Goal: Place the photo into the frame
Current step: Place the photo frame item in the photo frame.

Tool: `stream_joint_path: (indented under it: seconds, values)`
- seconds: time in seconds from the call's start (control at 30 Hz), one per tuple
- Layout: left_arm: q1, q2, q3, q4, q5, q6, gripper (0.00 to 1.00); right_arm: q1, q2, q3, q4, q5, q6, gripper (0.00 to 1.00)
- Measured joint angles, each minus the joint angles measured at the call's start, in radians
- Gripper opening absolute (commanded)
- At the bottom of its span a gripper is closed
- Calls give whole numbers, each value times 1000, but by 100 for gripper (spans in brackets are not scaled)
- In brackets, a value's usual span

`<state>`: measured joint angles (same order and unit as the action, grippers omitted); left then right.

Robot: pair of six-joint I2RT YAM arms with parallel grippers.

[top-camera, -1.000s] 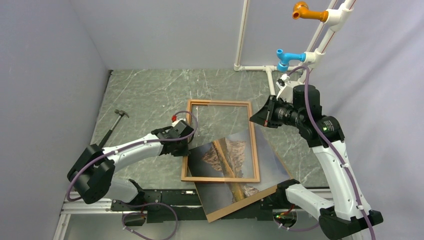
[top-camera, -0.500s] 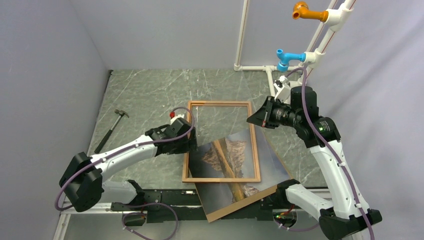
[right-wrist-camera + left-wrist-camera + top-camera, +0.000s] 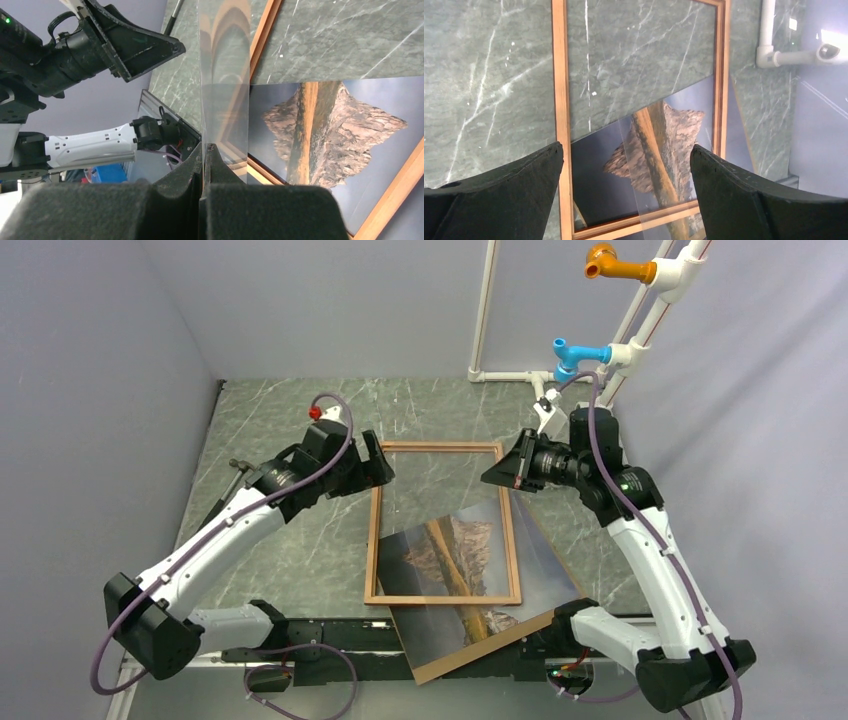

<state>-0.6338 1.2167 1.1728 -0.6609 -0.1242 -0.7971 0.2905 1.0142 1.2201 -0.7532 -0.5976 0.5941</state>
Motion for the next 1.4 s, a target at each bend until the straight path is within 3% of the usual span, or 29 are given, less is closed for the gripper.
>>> stream_joint_path:
  seconds: [0.4, 0.73, 1.0, 1.4]
  values:
    - [63, -83, -413, 149, 129, -19, 93, 0, 125, -122, 200, -55, 74, 0]
    - [171, -155, -591, 229, 159, -19, 78, -2, 136, -169, 409, -47, 222, 0]
    - [204, -110, -642, 307, 210, -18, 64, -16, 181, -171, 502, -47, 276, 0]
    - [205, -5, -642, 424, 285, -20, 55, -45, 192, -223, 641, -67, 323, 0]
